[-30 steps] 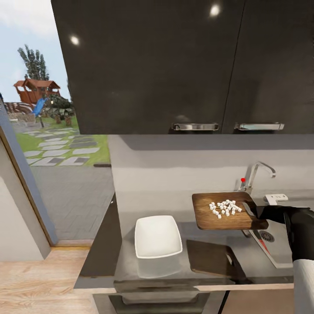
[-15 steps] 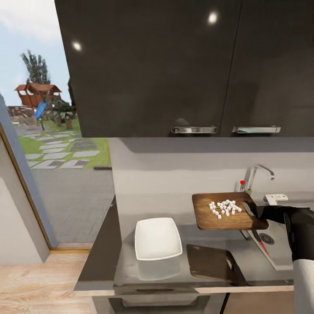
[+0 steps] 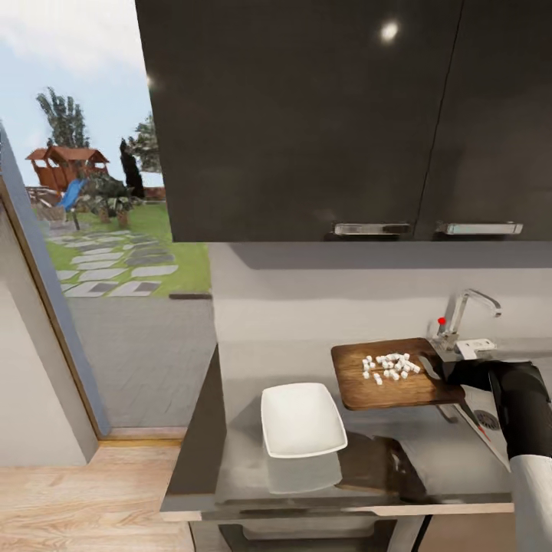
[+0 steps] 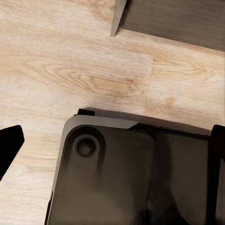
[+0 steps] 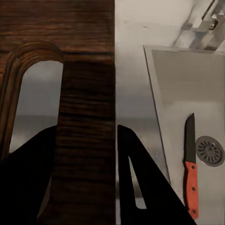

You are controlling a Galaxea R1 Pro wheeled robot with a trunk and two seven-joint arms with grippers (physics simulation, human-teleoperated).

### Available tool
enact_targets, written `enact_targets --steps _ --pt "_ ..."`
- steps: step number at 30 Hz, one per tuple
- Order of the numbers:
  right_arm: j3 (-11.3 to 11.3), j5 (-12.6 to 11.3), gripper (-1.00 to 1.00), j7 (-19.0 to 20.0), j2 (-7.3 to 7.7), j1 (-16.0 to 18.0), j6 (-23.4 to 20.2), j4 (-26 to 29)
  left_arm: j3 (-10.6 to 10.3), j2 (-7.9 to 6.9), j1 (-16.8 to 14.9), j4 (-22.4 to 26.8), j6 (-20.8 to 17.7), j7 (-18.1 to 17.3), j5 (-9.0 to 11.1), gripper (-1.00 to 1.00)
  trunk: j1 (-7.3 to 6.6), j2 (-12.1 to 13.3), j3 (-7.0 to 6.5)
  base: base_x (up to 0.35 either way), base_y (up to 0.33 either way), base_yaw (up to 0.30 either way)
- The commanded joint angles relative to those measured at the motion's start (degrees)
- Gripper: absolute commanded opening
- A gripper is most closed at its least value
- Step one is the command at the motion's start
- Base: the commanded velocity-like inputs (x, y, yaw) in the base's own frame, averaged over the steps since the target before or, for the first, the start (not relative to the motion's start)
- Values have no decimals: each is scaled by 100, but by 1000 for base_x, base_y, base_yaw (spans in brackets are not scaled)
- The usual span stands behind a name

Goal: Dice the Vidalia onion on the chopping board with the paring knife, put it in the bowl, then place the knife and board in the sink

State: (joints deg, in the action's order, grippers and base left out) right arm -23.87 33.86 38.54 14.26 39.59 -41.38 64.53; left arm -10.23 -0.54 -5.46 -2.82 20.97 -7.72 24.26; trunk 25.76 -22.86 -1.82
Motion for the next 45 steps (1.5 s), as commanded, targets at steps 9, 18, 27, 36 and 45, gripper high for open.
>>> enact_targets --steps 9,18,27,36,45 --pt "13 50 -100 57 5 5 -10 7 -41 1 -8 -28 30 -41 61 100 3 -6 2 0 294 0" --pt "13 50 -100 57 6 5 -10 7 -41 1 -8 -33 23 -45 61 100 3 -6 2 0 288 0" --pt "13 63 -100 64 15 5 -2 7 -47 1 -8 -27 30 -45 58 100 3 -6 2 0 44 0" --pt "25 71 -100 66 20 5 -1 13 -45 1 -8 -21 39 -45 53 100 3 -6 2 0 0 0" --pt "30 77 -100 66 24 5 -2 15 -41 1 -8 -15 48 -45 55 100 3 -6 2 0 0 0"
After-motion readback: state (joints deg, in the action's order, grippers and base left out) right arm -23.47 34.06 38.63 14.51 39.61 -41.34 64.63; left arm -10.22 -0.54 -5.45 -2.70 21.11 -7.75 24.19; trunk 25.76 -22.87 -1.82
